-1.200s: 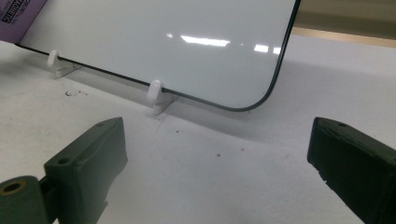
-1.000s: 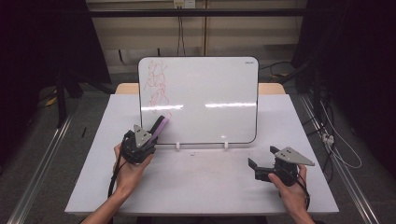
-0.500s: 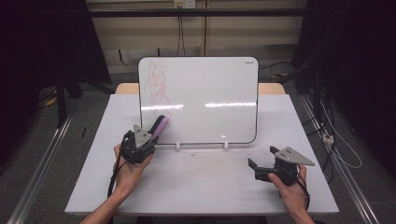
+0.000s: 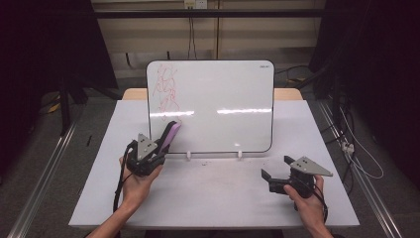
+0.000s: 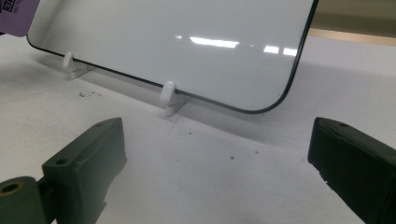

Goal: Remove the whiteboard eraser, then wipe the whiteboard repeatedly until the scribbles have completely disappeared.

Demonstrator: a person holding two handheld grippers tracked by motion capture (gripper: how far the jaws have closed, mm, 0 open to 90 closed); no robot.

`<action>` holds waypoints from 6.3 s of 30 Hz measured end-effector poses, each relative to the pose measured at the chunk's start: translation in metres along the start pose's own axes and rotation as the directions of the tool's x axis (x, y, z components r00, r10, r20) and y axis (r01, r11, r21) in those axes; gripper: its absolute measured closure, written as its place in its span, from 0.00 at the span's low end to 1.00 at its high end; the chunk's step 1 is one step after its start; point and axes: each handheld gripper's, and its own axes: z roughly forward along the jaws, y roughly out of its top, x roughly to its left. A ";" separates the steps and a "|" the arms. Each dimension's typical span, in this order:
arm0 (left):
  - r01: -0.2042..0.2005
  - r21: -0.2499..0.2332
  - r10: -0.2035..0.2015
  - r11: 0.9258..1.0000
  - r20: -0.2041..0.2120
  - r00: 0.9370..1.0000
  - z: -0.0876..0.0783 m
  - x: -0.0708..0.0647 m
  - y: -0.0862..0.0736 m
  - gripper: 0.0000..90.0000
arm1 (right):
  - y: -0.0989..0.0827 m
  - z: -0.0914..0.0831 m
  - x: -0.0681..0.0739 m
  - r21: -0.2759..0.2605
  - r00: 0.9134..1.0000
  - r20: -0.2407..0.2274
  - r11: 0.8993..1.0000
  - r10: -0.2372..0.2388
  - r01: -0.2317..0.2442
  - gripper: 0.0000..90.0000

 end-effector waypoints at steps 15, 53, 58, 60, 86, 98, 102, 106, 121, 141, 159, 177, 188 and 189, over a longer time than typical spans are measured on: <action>0.033 -0.064 -0.027 0.997 0.087 0.996 -0.004 -0.016 0.011 0.70 | 0.008 0.008 0.013 -0.082 0.993 -0.086 0.993 0.074 -0.082 0.07; 0.182 -0.148 -0.123 0.972 0.339 0.933 0.018 -0.063 0.049 0.70 | 0.076 0.066 0.075 -0.284 0.925 -0.369 0.936 0.094 -0.209 0.21; 0.187 -0.142 -0.130 0.972 0.341 0.931 0.019 -0.067 0.045 0.70 | 0.076 0.076 0.081 -0.277 0.898 -0.410 0.916 0.161 -0.291 0.27; 0.184 -0.144 -0.126 0.972 0.339 0.932 0.019 -0.067 0.045 0.70 | 0.076 0.079 0.083 -0.262 0.885 -0.423 0.908 0.196 -0.327 0.29; 0.194 -0.127 -0.138 0.973 0.352 0.926 0.022 -0.067 0.037 0.66 | 0.070 0.085 0.096 -0.254 0.874 -0.420 0.893 0.243 -0.371 0.46; 0.173 -0.063 -0.149 0.983 0.282 0.948 0.022 -0.052 0.028 0.20 | 0.072 0.084 0.081 -0.263 0.926 -0.321 0.920 0.201 -0.291 0.46; 0.185 -0.034 -0.172 0.982 0.237 0.956 0.016 -0.040 0.021 0.10 | 0.072 0.083 0.079 -0.265 0.938 -0.301 0.929 0.174 -0.258 0.46; 0.190 -0.011 -0.184 0.982 0.211 0.960 0.009 -0.031 0.017 0.07 | 0.072 0.082 0.079 -0.265 0.944 -0.293 0.936 0.151 -0.231 0.46; 0.173 -0.009 -0.169 0.985 0.152 0.974 -0.030 -0.002 -0.017 0.05 | 0.068 0.083 0.078 -0.242 0.969 -0.241 0.963 0.062 -0.122 0.46; 0.204 -0.005 -0.203 0.979 0.045 0.978 -0.043 0.011 -0.043 0.06 | 0.103 0.105 0.099 -0.181 0.977 -0.156 0.976 -0.147 0.118 0.46; 0.202 -0.009 -0.202 0.979 0.020 0.979 -0.050 0.016 -0.049 0.06 | 0.139 0.131 0.138 -0.115 0.943 -0.103 0.945 -0.318 0.306 0.46; 0.182 0.010 -0.182 0.983 0.072 0.981 -0.045 0.011 -0.049 0.06 | 0.175 0.178 0.167 -0.015 0.882 -0.007 0.881 -0.472 0.472 0.46; 0.189 0.012 -0.189 0.982 0.073 0.979 -0.046 0.015 -0.050 0.06 | 0.162 0.206 0.196 0.038 0.783 0.104 0.789 -0.613 0.613 0.46; 0.190 0.015 -0.190 0.982 0.074 0.979 -0.045 0.015 -0.050 0.06 | 0.161 0.209 0.196 0.042 0.783 0.107 0.789 -0.613 0.612 0.46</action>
